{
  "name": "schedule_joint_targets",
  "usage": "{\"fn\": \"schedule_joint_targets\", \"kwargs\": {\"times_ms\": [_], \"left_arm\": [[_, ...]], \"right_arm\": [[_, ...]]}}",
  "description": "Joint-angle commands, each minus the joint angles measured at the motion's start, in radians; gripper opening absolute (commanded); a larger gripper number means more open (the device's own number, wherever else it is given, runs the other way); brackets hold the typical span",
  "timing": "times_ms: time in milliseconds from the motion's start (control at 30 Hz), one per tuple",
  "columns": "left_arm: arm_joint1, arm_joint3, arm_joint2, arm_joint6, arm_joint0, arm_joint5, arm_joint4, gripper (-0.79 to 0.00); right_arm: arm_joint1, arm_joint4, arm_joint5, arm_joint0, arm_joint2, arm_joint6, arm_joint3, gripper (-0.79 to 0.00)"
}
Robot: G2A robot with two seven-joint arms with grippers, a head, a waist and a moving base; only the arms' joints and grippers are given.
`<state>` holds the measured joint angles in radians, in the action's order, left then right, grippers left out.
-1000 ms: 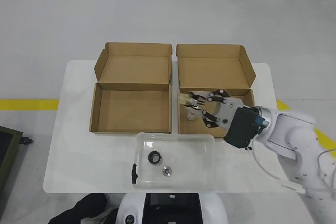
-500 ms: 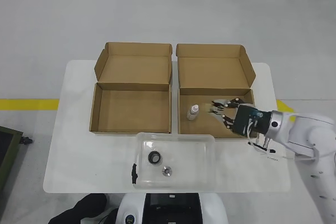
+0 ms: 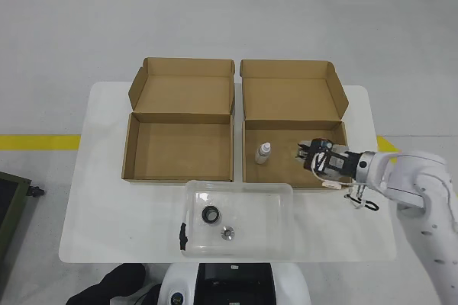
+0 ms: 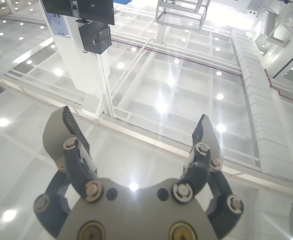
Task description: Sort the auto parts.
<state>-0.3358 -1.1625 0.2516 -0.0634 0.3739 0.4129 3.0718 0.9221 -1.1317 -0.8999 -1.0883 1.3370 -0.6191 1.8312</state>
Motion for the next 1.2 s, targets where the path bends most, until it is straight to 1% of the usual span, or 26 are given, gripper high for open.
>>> {"fn": "schedule_joint_targets", "kwargs": {"times_ms": [0,167,400,700,933,1000,1067,1167], "left_arm": [[0.0,0.0,0.0,0.0,0.0,0.0,0.0,0.0],[0.0,0.0,0.0,0.0,0.0,0.0,0.0,0.0],[0.0,0.0,0.0,0.0,0.0,0.0,0.0,0.0],[0.0,0.0,0.0,0.0,0.0,0.0,0.0,0.0],[0.0,0.0,0.0,0.0,0.0,0.0,0.0,0.0],[0.0,0.0,0.0,0.0,0.0,0.0,0.0,0.0],[0.0,0.0,0.0,0.0,0.0,0.0,0.0,0.0],[0.0,0.0,0.0,0.0,0.0,0.0,0.0,0.0]], "right_arm": [[0.003,0.009,-0.004,0.029,-0.035,-0.026,-0.026,-0.785],[0.015,0.017,-0.011,0.11,-0.133,-0.095,-0.093,-0.785],[0.035,0.0,0.003,0.208,-0.244,-0.149,-0.181,-0.785],[0.057,-0.045,0.022,0.284,-0.352,-0.199,-0.269,-0.785],[0.07,-0.062,0.037,0.32,-0.401,-0.206,-0.314,-0.785],[0.073,-0.067,0.038,0.326,-0.411,-0.203,-0.323,-0.736],[0.076,-0.067,0.039,0.331,-0.42,-0.201,-0.333,-0.61],[0.079,-0.066,0.04,0.339,-0.43,-0.197,-0.342,-0.542]]}}
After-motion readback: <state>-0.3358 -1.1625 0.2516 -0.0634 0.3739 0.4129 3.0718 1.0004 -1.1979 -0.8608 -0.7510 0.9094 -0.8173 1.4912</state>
